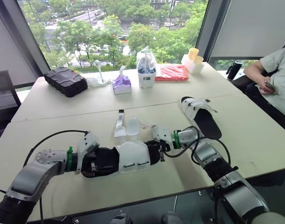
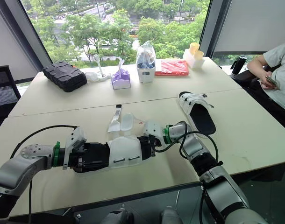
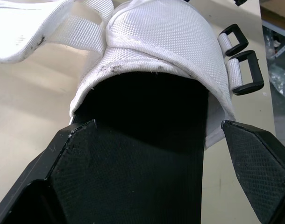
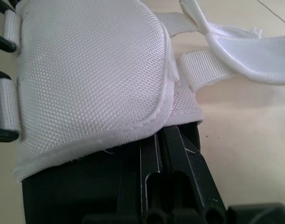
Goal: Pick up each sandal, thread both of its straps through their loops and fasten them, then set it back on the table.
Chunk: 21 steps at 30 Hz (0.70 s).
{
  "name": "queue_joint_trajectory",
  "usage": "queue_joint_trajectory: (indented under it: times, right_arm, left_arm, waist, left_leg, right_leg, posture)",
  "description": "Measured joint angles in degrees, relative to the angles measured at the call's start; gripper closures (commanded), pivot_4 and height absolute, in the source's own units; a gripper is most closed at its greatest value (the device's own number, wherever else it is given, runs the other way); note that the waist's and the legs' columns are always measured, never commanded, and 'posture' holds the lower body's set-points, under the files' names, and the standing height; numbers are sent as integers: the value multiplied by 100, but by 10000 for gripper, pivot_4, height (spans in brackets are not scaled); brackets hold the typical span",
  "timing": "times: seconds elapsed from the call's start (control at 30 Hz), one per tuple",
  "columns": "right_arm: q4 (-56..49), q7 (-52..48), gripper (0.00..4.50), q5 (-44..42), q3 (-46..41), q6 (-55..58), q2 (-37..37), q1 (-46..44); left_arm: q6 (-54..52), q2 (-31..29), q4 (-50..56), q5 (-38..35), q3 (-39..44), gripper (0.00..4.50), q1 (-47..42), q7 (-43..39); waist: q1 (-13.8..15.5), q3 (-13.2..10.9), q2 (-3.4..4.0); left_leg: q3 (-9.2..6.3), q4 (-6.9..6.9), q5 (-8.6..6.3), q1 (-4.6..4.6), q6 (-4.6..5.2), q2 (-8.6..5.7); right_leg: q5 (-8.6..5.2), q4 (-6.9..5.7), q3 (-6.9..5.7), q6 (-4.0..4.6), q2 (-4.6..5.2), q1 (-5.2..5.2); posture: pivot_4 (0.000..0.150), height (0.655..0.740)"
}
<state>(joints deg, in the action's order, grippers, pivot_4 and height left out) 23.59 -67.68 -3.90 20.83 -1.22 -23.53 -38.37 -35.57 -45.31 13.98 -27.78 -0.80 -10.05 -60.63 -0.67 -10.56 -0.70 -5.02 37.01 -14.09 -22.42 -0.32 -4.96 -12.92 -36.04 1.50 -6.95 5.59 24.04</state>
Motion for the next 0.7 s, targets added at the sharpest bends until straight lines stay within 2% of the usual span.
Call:
queue_joint_trajectory:
  times: [0.3, 0.43, 0.7]
  right_arm:
    - [-1320, 56, 44491, -183, -92, 811, -75, 901]
    - [-1307, 412, 44491, -15, -61, 578, 135, 1012]
    - [-1106, 413, 44491, 58, 29, 352, 181, 877]
  left_arm:
    - [28, 157, -137, 116, -34, 0, -133, 175]
    - [-58, 209, -203, 61, 22, 0, -179, 245]
    - [-878, 96, -756, -805, 1024, 0, -664, 288]
  waist:
    - [-11, 2, 0]
    - [-29, 7, -2]
    - [-59, 8, -5]
  left_leg:
    - [-1, -1, -1, 0, 0, 1]
    - [0, -1, 0, 7, -1, 4]
    - [3, -2, 1, 8, -3, 24]
  right_leg:
    - [0, 3, -1, 0, 0, -3]
    - [0, 1, -1, 1, -2, -8]
    - [2, 1, -4, 4, -19, -4]
  posture:
    - [1500, 7400]
    - [1500, 7400]
    - [1500, 7400]
